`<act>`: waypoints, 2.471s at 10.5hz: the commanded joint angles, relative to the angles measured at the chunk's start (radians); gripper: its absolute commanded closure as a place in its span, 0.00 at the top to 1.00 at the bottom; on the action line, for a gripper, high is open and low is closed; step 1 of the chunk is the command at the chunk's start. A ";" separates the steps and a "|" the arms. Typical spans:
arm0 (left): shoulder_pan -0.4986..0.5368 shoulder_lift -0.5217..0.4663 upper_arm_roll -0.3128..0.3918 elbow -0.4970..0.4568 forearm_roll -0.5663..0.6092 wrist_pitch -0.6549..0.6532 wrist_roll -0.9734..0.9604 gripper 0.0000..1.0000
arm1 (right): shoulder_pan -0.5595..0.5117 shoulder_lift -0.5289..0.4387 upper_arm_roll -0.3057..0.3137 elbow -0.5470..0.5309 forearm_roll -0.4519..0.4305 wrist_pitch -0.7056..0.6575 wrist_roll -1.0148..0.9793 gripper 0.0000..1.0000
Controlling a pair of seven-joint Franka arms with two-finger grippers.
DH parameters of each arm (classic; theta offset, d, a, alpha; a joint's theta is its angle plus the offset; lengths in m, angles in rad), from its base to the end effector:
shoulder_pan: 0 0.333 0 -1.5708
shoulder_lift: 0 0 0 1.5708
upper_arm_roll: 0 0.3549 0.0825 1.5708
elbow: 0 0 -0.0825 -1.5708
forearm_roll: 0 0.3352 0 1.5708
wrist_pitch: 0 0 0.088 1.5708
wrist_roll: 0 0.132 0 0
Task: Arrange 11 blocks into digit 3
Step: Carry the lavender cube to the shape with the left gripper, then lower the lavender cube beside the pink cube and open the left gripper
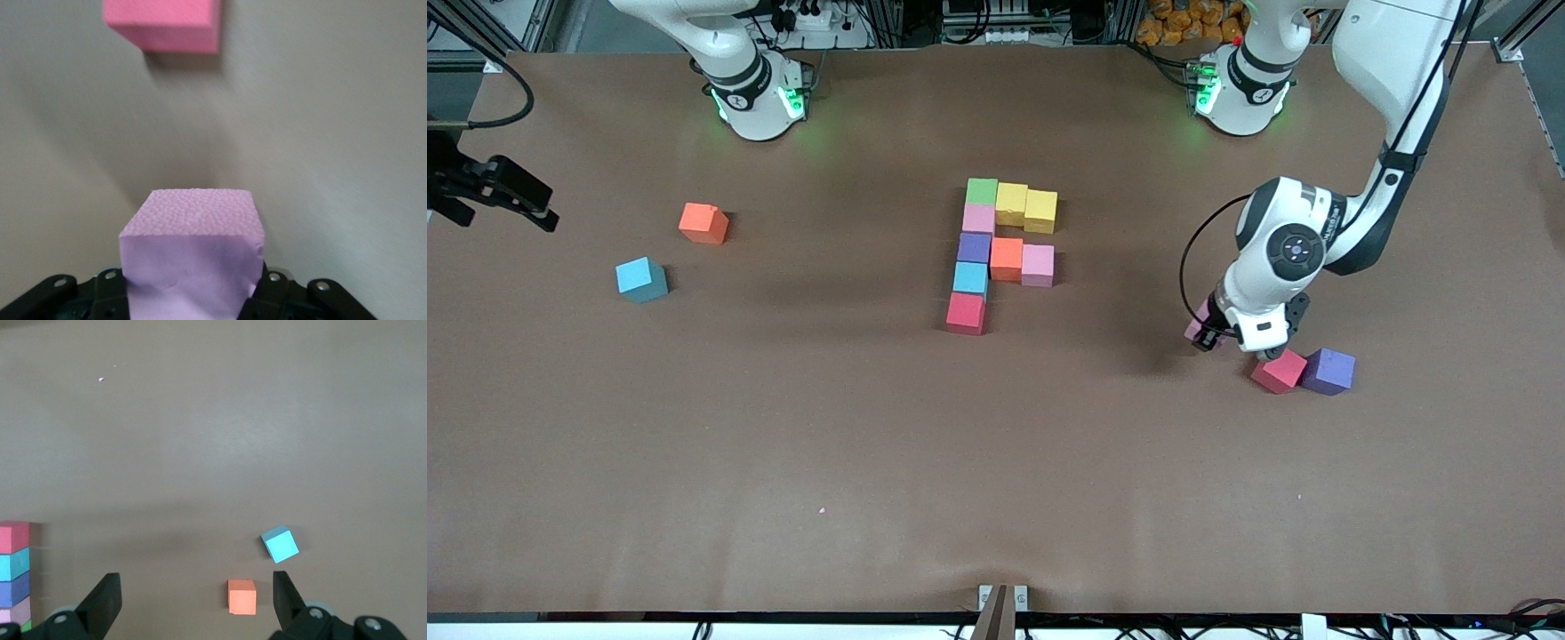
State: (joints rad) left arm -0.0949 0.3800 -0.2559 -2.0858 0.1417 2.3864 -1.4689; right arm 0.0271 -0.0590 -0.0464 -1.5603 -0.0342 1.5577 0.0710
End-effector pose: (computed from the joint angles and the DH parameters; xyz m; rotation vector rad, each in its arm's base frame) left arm 0.5293 -0.1836 0.2898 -2.6938 -1.5176 0.0608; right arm 0.4852 -0.0148 0.6709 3.1071 -0.1426 0.0889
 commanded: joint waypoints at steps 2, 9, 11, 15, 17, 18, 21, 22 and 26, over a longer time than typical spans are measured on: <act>-0.123 0.133 0.003 0.257 0.000 -0.151 -0.212 0.06 | -0.036 -0.094 0.019 -0.134 0.008 0.067 -0.048 1.00; -0.333 0.298 0.006 0.533 -0.034 -0.211 -0.565 0.06 | -0.041 -0.056 0.011 -0.152 0.010 0.097 -0.057 1.00; -0.380 0.319 0.006 0.547 -0.034 -0.210 -0.628 0.06 | -0.039 -0.056 0.013 -0.176 0.010 0.101 -0.057 1.00; -0.451 0.364 0.006 0.547 -0.034 -0.162 -0.732 0.06 | -0.032 -0.045 0.014 -0.181 0.010 0.108 -0.057 1.00; -0.471 0.388 0.007 0.547 -0.036 -0.116 -0.798 0.06 | -0.027 -0.045 0.017 -0.187 0.010 0.133 -0.057 1.00; -0.473 0.390 0.007 0.547 -0.036 -0.113 -0.814 0.06 | -0.027 -0.045 0.017 -0.188 0.010 0.139 -0.057 1.00; -0.500 0.399 0.007 0.549 -0.036 -0.101 -0.852 0.06 | -0.026 -0.042 0.016 -0.187 -0.001 0.150 -0.056 1.00; -0.505 0.399 0.007 0.549 -0.036 -0.101 -0.854 0.06 | -0.030 -0.038 0.016 -0.187 -0.003 0.150 -0.057 1.00; -0.506 0.434 0.007 0.618 -0.037 -0.101 -0.864 0.06 | -0.026 -0.029 0.016 -0.187 -0.001 0.151 -0.053 1.00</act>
State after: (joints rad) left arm -0.5905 0.7821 -0.2566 -1.5192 0.1208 2.2873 -2.3208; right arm 0.0065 -0.0929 -0.0352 -1.7449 -0.0324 1.6985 0.0270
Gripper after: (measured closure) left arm 0.405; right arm 0.000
